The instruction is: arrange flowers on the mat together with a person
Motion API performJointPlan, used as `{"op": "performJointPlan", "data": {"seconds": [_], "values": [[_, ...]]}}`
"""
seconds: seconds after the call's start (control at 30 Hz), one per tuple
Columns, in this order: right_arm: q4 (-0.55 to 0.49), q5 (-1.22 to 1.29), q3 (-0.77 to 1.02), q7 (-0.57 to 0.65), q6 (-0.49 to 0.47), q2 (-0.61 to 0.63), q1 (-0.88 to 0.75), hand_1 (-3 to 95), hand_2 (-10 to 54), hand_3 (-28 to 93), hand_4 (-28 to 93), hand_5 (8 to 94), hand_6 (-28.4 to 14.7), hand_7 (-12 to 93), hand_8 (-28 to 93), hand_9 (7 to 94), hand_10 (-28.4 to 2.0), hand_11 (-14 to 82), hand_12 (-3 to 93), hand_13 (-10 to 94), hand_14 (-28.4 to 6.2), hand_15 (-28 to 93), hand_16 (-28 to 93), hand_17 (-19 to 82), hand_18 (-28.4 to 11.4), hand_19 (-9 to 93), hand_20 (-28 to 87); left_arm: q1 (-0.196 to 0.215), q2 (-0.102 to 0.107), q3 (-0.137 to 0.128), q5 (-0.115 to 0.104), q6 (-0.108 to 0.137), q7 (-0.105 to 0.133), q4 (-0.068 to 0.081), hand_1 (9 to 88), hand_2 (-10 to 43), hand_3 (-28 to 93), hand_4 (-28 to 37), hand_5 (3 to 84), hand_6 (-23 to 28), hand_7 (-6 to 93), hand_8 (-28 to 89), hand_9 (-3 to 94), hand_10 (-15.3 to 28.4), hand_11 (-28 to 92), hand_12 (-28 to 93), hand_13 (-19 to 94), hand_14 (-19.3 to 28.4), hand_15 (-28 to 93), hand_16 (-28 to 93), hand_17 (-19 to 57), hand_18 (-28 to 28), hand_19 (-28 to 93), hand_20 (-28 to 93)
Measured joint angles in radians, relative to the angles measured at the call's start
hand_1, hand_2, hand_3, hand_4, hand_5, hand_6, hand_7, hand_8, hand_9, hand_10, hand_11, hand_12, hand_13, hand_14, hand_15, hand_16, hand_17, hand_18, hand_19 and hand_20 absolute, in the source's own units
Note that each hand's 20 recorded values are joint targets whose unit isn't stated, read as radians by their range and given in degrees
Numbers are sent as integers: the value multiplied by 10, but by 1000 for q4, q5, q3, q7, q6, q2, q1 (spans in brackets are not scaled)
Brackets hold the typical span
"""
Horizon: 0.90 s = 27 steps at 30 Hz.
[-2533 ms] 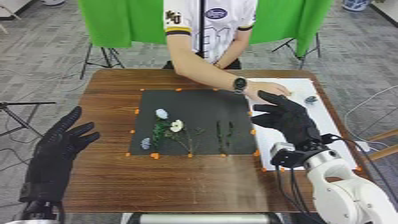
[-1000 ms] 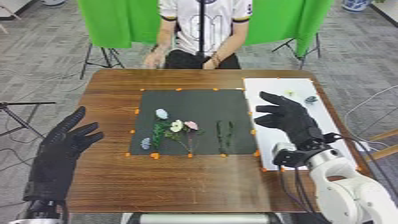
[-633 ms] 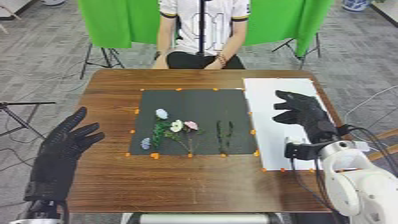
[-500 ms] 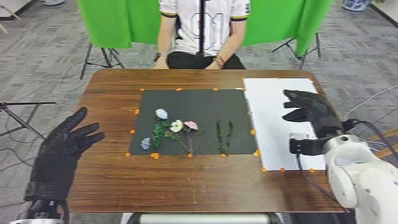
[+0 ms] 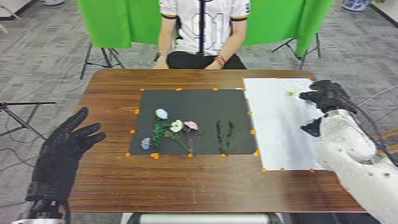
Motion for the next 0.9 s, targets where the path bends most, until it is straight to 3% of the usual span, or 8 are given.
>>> {"op": "performJointPlan", "data": {"seconds": [0.17,0.33,0.5,0.67,0.9], "values": [[131,-86,-96,15,-126,16,135,290,-36,761,-253,439,-6,142,-114,435,-170,117,146,496,-153,538,83,197,-231,651,95,-3,3,0,0,2,-1,-2,169,11,775,-283,294,40,160,-112,324,183,232,115,239,264,498,-82,-93,246,478,153],[207,0,-150,6,-178,14,232,294,-46,763,-255,426,3,143,-116,430,-170,109,148,494,-151,532,84,197,-232,650,89,-7,9,0,-3,7,1,-3,171,11,776,-283,294,39,160,-113,324,183,232,115,239,264,498,-82,-94,246,479,153],[244,17,-166,-11,-236,2,288,297,-50,765,-257,420,14,143,-117,429,-165,104,148,494,-150,529,86,197,-233,649,86,-13,28,6,-15,17,6,-3,172,11,777,-283,294,39,160,-113,324,184,233,115,239,264,499,-82,-94,246,479,152],[265,11,-149,-20,-306,-30,301,299,-50,767,-259,422,20,145,-120,425,-165,96,146,494,-151,522,85,198,-231,647,84,-24,30,9,-22,17,8,-3,174,11,776,-283,295,40,160,-113,325,184,234,114,239,265,499,-83,-94,246,479,152],[277,12,-110,-24,-328,-70,268,304,-51,771,-260,421,24,146,-121,426,-164,92,147,494,-153,518,87,198,-229,644,84,-28,40,13,-33,23,19,-3,173,10,778,-283,294,40,160,-113,326,185,235,115,239,264,499,-83,-94,245,479,152]]}}
